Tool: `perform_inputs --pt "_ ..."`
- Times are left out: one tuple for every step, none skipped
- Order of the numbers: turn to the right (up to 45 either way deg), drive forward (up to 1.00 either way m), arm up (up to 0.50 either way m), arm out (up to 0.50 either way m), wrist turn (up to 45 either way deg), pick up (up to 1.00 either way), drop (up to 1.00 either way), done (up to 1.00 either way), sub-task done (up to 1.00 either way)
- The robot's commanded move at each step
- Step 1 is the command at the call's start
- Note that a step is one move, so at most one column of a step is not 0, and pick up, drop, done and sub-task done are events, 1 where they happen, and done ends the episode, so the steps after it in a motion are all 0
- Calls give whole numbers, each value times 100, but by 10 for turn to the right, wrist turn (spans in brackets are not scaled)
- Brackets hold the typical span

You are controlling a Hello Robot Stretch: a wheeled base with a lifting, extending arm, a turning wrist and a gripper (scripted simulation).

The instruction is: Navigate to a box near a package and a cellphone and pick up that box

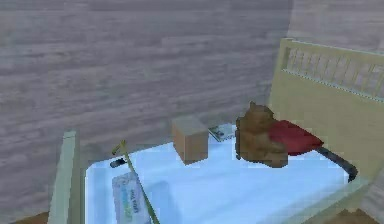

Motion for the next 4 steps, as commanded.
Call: perform_inputs --pt "450 0 0 0 0 0 0 0 0" --pt "30 0 0 0 0 0 0 0 0" --pt "0 70 0 0 0 0 0 0 0" --pt "-450 0 0 0 0 0 0 0 0"
